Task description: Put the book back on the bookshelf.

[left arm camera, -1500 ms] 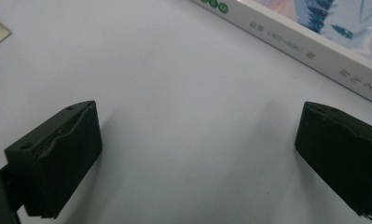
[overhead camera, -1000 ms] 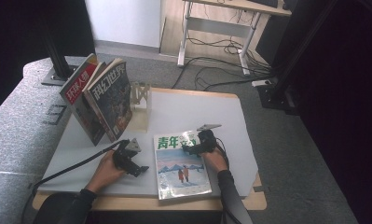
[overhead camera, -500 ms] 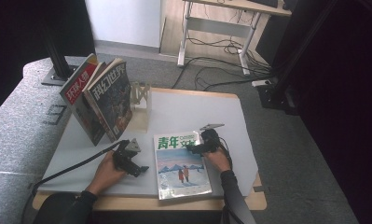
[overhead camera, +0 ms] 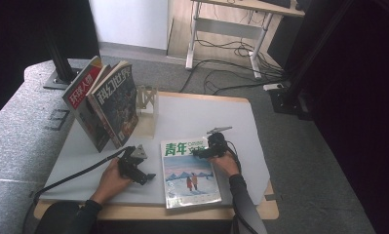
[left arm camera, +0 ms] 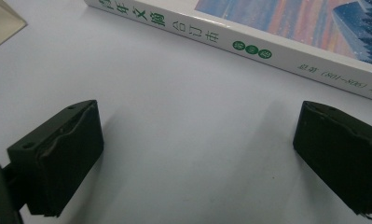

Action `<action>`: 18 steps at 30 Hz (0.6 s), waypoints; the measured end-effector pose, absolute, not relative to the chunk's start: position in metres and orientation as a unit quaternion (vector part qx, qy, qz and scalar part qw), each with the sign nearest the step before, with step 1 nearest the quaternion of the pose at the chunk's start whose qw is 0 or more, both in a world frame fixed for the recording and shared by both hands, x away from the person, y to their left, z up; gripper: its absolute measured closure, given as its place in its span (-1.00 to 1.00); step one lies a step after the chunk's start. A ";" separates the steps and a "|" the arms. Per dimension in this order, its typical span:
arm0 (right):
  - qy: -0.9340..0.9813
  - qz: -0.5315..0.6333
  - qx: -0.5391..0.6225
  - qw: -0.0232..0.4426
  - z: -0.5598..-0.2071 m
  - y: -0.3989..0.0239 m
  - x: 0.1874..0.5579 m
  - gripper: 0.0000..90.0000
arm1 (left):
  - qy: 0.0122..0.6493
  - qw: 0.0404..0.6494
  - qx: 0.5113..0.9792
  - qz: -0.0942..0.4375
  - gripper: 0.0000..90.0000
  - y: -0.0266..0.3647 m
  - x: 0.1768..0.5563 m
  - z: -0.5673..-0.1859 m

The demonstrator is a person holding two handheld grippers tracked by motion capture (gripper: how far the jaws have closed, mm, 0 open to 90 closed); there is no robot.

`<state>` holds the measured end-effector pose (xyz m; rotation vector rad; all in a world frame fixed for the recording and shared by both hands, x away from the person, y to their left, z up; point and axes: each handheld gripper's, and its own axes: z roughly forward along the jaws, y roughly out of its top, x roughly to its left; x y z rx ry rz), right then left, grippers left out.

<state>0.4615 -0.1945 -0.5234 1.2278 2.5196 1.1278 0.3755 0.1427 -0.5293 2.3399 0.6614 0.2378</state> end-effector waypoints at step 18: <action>0.839 0.386 0.379 0.060 -0.513 -0.197 0.453 -0.56 | 0.254 0.341 0.900 0.092 -0.97 0.143 0.376 -0.529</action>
